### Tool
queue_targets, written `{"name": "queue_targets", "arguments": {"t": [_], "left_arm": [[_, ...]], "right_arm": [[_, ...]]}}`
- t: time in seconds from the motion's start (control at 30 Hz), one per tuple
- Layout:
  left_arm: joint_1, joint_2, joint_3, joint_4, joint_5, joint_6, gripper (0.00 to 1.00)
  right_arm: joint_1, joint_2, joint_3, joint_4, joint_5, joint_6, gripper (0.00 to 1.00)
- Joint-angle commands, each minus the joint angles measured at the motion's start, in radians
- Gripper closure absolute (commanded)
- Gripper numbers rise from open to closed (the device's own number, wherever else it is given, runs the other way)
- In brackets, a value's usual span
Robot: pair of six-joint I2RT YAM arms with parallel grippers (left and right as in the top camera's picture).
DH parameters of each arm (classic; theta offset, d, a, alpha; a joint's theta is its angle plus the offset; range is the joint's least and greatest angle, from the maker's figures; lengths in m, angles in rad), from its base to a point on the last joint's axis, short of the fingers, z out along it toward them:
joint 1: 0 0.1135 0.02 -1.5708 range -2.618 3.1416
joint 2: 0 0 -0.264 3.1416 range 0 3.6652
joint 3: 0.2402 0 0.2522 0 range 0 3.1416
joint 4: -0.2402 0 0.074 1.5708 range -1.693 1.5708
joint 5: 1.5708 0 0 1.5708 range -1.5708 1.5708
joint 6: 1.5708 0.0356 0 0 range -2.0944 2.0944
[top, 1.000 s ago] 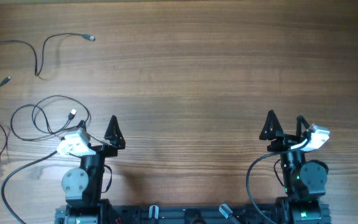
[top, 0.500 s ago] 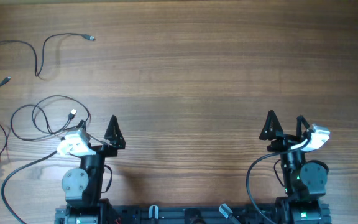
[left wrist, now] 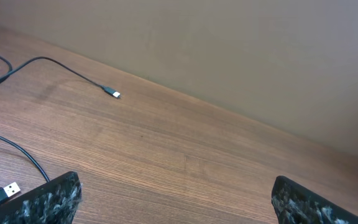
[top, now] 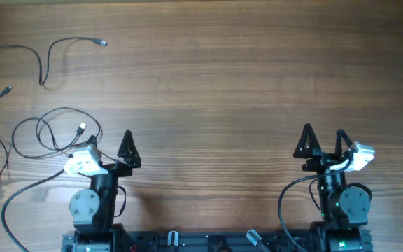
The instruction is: Untangle cables
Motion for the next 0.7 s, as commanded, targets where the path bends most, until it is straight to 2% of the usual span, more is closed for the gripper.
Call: {"name": "queue_targets", "arguments": {"t": [0.0,0.67], "left_arm": [[0.006,-0.008,-0.006,-0.003,0.016,0.016,0.00],[0.006,-0.008,-0.006,-0.003,0.016,0.016,0.00]], "right_arm": [[-0.005,-0.021,-0.001,0.005,-0.016,0.007,0.00],[-0.006,-0.021,-0.001,0.004,-0.007,-0.004,0.00]]}}
